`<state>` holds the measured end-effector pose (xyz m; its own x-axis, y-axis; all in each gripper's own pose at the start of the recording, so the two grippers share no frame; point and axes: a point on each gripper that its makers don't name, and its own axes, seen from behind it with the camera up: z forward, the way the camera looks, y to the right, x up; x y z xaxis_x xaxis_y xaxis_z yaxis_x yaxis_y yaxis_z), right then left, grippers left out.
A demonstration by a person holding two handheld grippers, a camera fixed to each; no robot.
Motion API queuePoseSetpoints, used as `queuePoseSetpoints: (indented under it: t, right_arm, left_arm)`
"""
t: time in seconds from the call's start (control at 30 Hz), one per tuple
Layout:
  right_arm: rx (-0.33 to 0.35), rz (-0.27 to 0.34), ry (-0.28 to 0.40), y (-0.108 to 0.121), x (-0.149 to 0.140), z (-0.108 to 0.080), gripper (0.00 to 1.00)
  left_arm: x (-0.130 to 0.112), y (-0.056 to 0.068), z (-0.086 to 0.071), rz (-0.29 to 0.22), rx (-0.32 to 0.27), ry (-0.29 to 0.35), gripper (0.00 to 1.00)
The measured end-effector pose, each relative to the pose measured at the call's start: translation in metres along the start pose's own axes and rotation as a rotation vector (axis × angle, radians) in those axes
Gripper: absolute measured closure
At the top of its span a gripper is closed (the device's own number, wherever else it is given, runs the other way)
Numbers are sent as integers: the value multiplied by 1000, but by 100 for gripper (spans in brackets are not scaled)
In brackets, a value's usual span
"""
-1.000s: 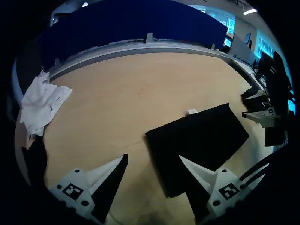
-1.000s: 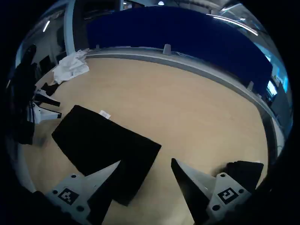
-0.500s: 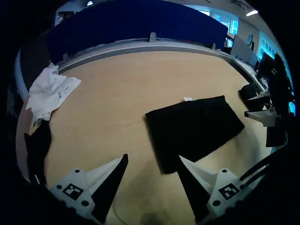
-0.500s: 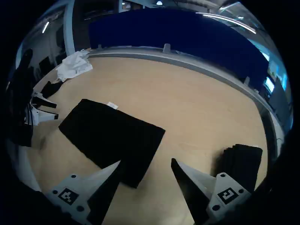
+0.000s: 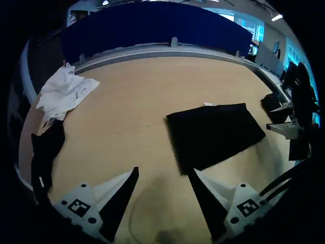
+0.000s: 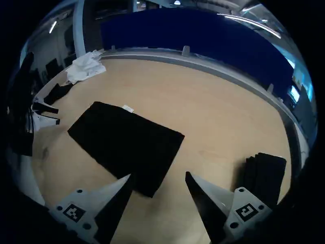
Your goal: Fold towel
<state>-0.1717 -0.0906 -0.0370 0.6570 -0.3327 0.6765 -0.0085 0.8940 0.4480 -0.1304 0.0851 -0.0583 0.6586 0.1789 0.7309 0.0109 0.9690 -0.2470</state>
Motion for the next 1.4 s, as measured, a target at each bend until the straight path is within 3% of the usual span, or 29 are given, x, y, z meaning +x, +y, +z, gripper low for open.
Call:
queuePoseSetpoints:
  t: [0.43,0.83,1.03,1.2,1.4]
  right_arm:
    - [41,-75,-32,-15,-13,4,6]
    - [69,-89,-81,-21,-47,9,24]
    - [76,-88,-94,-22,-55,12,40]
    - [100,-87,-110,-27,-61,12,63]
    - [108,-81,-113,-28,-61,13,84]
  left_arm:
    - [-34,-21,-30,-70,63,-14,10]
    - [-55,-26,-48,-97,83,-36,10]
    - [-58,-27,-49,-104,86,-40,10]
    - [-59,-26,-50,-108,85,-41,10]
    - [-61,-28,-50,-104,86,-44,10]
